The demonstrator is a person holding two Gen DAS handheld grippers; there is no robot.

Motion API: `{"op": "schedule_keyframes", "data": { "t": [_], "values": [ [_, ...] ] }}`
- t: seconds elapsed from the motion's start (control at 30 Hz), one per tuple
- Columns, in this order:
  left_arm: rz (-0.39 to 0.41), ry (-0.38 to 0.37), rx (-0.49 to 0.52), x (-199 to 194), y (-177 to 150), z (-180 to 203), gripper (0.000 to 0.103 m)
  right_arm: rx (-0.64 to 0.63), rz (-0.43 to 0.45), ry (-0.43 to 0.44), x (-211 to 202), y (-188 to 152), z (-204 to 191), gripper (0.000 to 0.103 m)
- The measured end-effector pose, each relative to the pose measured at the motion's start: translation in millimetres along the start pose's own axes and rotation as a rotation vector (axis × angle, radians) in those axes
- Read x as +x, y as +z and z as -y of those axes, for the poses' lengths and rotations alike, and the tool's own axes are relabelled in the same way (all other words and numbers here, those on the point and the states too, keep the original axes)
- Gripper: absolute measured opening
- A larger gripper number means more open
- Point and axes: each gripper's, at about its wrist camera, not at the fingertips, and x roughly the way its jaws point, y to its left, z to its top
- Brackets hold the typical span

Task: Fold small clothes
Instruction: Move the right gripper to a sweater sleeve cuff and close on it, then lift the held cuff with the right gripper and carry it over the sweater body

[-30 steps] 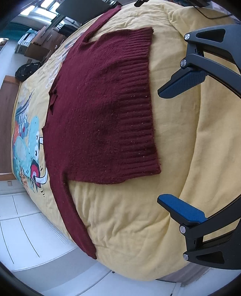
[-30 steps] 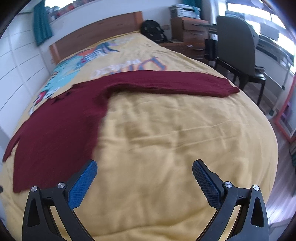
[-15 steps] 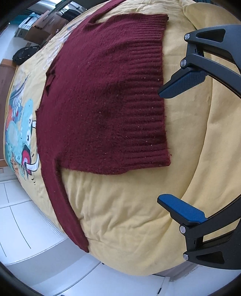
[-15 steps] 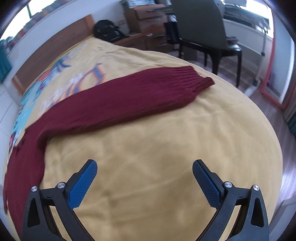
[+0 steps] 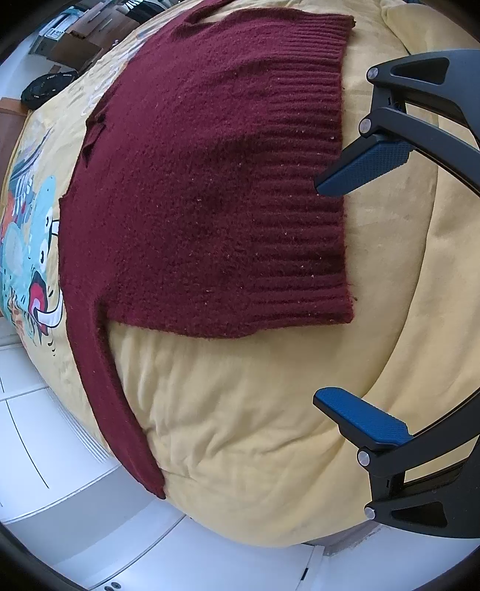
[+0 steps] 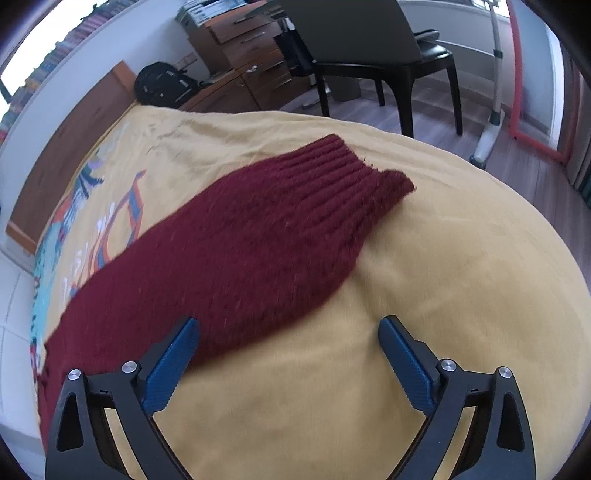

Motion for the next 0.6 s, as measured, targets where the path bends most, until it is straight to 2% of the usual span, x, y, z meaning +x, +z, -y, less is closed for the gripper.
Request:
{"op": "schedule_keyframes", "data": {
  "t": [0.1, 0.13, 0.2, 0.4, 0.5, 0.57, 0.6],
  "values": [
    [-0.007, 0.002, -0.001, 3.8, -0.8, -0.6, 0.102, 0.029, 0.005, 0.007, 6.7, 9.5, 3.9, 0.096],
    [-0.009, 0.002, -0.002, 5.1, -1.1, -0.7, 0.102, 0.04, 0.008, 0.008, 7.9, 11.4, 5.1, 0.093],
    [-0.015, 0.001, -0.003, 7.3, -0.7, -1.4, 0.102, 0.062, 0.017, 0.001, 9.7, 16.7, 8.9, 0.076],
    [-0.026, 0.004, 0.007, 11.5, -1.3, 0.0, 0.102, 0.122, 0.026, 0.012, 13.8, 31.6, 20.2, 0.053],
    [-0.031, 0.002, 0.008, 13.5, -1.4, -0.1, 0.102, 0.137, 0.018, 0.014, 15.9, 38.1, 21.2, 0.031],
    [-0.031, 0.001, 0.007, 14.6, -0.8, -0.2, 0.102, 0.147, 0.015, 0.03, 15.4, 41.5, 21.6, 0.02],
    [-0.03, 0.001, 0.006, 14.9, -0.4, -0.8, 0.102, 0.148, 0.013, 0.042, 14.8, 43.3, 19.8, 0.018]
  ]
}}
